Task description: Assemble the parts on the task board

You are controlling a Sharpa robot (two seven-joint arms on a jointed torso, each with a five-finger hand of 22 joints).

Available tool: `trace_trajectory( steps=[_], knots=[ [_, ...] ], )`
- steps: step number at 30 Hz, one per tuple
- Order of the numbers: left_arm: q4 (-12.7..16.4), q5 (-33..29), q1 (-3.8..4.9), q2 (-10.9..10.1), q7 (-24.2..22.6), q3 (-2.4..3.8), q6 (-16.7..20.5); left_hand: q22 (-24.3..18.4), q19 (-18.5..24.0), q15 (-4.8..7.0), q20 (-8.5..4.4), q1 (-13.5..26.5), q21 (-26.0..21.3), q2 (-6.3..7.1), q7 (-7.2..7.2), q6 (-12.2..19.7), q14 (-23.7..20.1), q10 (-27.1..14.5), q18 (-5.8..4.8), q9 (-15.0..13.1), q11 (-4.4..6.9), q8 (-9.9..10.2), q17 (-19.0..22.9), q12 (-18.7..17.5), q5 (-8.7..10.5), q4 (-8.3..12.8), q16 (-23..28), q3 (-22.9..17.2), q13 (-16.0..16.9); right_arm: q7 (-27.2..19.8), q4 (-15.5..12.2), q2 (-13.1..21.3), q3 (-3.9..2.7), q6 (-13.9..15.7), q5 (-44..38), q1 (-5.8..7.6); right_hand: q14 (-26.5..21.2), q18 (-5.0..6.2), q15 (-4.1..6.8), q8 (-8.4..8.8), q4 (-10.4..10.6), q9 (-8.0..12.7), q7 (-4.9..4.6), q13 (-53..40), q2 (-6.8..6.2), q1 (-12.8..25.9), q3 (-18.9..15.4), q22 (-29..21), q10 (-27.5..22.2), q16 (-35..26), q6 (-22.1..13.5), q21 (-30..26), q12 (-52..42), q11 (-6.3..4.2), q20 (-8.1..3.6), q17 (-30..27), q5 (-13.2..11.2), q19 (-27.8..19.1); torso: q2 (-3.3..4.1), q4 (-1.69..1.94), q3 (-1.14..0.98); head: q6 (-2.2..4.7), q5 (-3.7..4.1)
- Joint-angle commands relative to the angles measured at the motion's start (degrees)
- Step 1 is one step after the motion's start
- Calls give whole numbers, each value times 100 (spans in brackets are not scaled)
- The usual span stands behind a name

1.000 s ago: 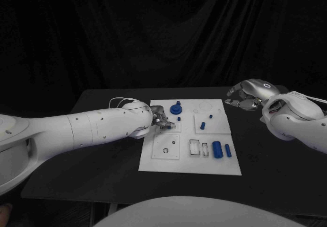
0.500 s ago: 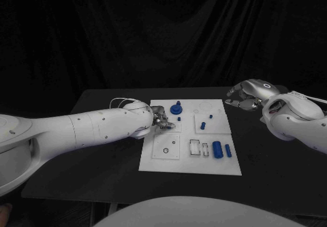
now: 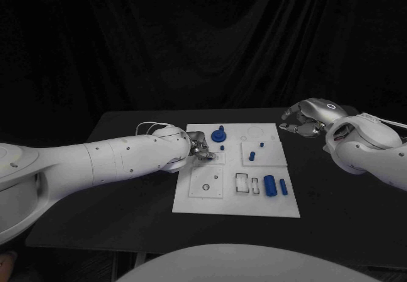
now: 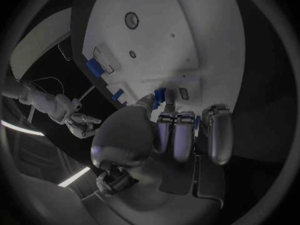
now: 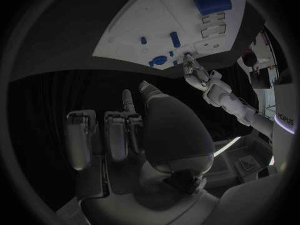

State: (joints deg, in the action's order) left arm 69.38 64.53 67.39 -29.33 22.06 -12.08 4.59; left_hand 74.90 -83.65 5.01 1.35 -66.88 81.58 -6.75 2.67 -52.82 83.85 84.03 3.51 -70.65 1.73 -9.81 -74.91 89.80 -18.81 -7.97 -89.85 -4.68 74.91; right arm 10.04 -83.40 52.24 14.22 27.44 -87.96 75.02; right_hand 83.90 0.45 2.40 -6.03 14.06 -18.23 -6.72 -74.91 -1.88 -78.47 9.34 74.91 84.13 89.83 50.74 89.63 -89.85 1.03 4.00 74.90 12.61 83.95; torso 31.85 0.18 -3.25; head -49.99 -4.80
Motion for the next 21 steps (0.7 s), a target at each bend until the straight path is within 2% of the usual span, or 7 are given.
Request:
trace_trajectory(
  steps=[1,10,21],
  knots=[
    [3,0,-19,-18,-134,-2,67,531,17,-38,43,-64,-40,14,13,28,615,597,-41,13,-22,53,-1509,20,-160,37,-15,-139,1509,103,-6,6,-4,-29,-18,-12,610,-26,-30,34,27,10,11,-1509,5,28,-5,1483,587,17,37,-23,-15,30,37,1510,32,557,-2,2,-2,-1,-4],
    [5,0,-22,-38,-141,-2,54,546,17,-45,50,-6,-51,143,23,9,615,597,-40,12,-29,131,-1509,20,-461,50,-15,-464,1509,107,-3,0,-4,-40,-18,-13,610,-27,-29,35,24,11,11,-1509,4,24,-3,1484,587,17,38,-20,-15,29,36,1510,39,559,0,-4,2,-1,-31],
    [62,0,-24,-89,-335,-2,259,554,20,-45,51,11,-67,279,17,-23,615,597,-38,-27,-27,167,-1509,20,-651,106,-15,-849,1509,120,-4,5,-4,-54,-18,-13,610,-25,-28,40,15,16,12,-1509,5,12,4,1483,587,17,42,-24,-15,29,35,1510,63,557,3,8,2,-1,-24]
  ],
)
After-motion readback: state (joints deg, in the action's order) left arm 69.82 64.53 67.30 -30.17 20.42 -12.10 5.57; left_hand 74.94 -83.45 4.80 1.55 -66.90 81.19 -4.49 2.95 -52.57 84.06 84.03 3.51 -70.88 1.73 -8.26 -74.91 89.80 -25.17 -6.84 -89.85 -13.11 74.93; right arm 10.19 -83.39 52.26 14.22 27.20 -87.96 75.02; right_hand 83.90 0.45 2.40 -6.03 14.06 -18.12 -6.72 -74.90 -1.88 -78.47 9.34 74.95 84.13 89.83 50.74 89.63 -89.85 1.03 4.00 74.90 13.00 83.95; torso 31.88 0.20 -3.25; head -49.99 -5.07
